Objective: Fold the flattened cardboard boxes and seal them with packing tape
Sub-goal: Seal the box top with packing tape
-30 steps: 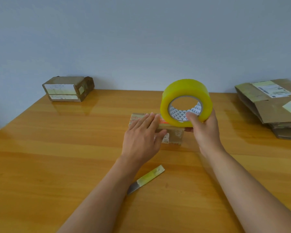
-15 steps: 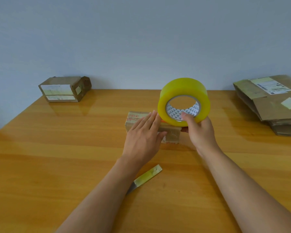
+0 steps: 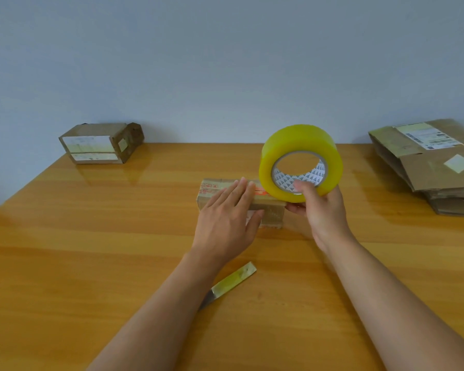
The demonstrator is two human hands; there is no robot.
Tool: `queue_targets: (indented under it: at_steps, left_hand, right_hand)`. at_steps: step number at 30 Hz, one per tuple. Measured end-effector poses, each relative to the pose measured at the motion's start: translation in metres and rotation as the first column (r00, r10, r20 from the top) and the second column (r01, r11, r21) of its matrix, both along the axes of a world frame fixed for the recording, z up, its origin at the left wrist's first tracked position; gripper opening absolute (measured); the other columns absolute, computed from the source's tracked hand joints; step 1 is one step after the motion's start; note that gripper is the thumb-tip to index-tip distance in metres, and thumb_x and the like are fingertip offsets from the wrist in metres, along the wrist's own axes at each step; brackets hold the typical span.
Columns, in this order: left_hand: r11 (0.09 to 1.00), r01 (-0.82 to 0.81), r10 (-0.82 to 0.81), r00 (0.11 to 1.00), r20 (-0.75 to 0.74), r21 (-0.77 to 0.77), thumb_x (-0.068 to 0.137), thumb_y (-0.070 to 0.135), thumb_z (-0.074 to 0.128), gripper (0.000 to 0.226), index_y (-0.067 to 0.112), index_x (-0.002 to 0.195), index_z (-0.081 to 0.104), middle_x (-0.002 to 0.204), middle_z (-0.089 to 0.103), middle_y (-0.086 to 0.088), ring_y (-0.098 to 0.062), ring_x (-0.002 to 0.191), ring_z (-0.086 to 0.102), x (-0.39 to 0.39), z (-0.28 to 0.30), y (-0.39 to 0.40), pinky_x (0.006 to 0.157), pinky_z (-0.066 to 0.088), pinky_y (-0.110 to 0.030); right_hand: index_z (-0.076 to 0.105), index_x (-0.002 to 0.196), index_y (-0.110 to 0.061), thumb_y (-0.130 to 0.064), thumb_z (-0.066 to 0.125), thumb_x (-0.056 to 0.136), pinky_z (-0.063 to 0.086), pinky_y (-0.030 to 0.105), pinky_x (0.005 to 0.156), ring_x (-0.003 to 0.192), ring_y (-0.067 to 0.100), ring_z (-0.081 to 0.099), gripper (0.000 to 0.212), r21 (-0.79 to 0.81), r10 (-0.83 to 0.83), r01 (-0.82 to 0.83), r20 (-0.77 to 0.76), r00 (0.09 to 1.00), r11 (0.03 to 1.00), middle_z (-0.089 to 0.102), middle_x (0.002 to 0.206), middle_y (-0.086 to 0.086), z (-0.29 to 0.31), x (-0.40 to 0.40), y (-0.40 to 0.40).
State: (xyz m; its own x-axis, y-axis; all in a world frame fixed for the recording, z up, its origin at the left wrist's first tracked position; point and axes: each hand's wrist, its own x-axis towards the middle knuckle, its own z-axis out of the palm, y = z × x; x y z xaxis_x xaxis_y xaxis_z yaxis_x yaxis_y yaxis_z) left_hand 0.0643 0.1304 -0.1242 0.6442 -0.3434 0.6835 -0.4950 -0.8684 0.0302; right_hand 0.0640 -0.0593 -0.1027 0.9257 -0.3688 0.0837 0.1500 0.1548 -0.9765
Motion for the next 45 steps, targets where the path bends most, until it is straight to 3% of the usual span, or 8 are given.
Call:
queue_targets:
  at_steps: [8,18,25,29,32,36,40,45]
  left_hand:
    - [1.0,-0.011,0.011,1.0,0.009,0.0,0.093,0.042,0.058,0.05,0.01,0.131,0.064,0.136,0.061,-0.011,-0.022,0.127,0.058,-0.002,0.002,0.001,0.104,0.044,-0.035]
    - [1.0,-0.005,0.005,1.0,-0.014,0.012,0.095,0.041,0.057,0.049,0.01,0.132,0.062,0.137,0.061,-0.011,-0.023,0.128,0.057,-0.001,0.001,0.001,0.103,0.047,-0.037]
    - [0.995,0.018,-0.016,1.0,-0.018,0.096,0.096,0.047,0.042,0.058,0.003,0.128,0.063,0.141,0.057,-0.012,-0.024,0.131,0.054,0.001,0.009,-0.005,0.105,0.045,-0.037]
    - [0.99,-0.025,0.029,0.999,-0.025,0.141,0.095,0.057,0.036,0.065,0.008,0.13,0.059,0.138,0.06,-0.012,-0.025,0.122,0.061,0.002,0.014,-0.011,0.095,0.052,-0.037]
    - [0.984,-0.008,0.014,0.999,-0.036,0.179,0.095,0.062,0.033,0.069,0.012,0.138,0.052,0.138,0.058,-0.018,-0.032,0.127,0.056,0.001,0.01,-0.018,0.098,0.048,-0.045]
    - [0.985,0.061,-0.06,0.998,-0.011,0.161,0.1,0.056,0.036,0.064,0.009,0.138,0.055,0.145,0.052,-0.015,-0.029,0.138,0.046,0.006,0.007,-0.019,0.11,0.04,-0.043]
    - [0.981,0.166,-0.165,0.986,-0.017,0.099,0.103,0.04,0.044,0.047,0.008,0.133,0.059,0.139,0.059,-0.01,-0.027,0.133,0.052,0.013,0.005,-0.015,0.104,0.047,-0.045]
    - [0.991,0.124,-0.122,0.991,-0.054,0.05,0.1,0.039,0.043,0.045,0.009,0.129,0.061,0.134,0.063,-0.008,-0.027,0.128,0.056,0.017,0.007,0.007,0.099,0.052,-0.046]
  right_hand:
    - [0.053,0.126,-0.017,-0.009,0.06,0.09,0.058,0.031,0.058,0.095,0.038,0.069,0.038,0.079,-0.082,0.08,0.021,0.996,0.994,0.064,0.119,0.013,0.001,-0.004,-0.01]
    - [0.054,0.126,-0.018,-0.007,0.06,0.091,0.057,0.031,0.057,0.091,0.035,0.071,0.037,0.073,-0.093,0.09,0.048,0.994,0.993,0.065,0.116,0.013,0.002,-0.007,-0.008]
    - [0.065,0.116,-0.015,-0.011,0.071,0.088,0.058,0.034,0.066,0.096,0.029,0.071,0.028,0.137,0.028,-0.034,0.049,0.998,0.99,0.074,0.104,0.005,0.0,-0.009,-0.004]
    - [0.063,0.112,-0.022,-0.013,0.071,0.089,0.055,0.029,0.063,0.088,0.022,0.069,0.027,0.178,0.1,-0.109,0.057,0.993,0.978,0.073,0.1,0.002,0.001,-0.01,0.001]
    - [0.058,0.11,-0.038,-0.019,0.071,0.088,0.051,0.032,0.061,0.072,0.018,0.064,0.032,0.145,0.126,-0.135,0.068,0.99,0.98,0.072,0.095,0.0,0.003,-0.013,0.003]
    - [0.067,0.089,-0.058,-0.024,0.069,0.091,0.047,0.034,0.059,0.073,0.016,0.058,0.035,0.037,0.118,-0.123,0.099,0.988,0.992,0.069,0.091,-0.001,0.005,-0.015,0.008]
    - [0.066,0.111,-0.027,-0.025,0.067,0.094,0.052,0.034,0.061,0.074,0.017,0.062,0.017,-0.031,0.108,-0.105,0.097,0.989,0.994,0.071,0.093,-0.001,0.001,-0.01,0.01]
    - [0.065,0.113,-0.018,-0.027,0.066,0.095,0.056,0.034,0.064,0.076,0.018,0.068,0.021,-0.069,0.198,-0.193,0.066,0.978,0.979,0.073,0.095,0.001,0.001,-0.004,0.027]
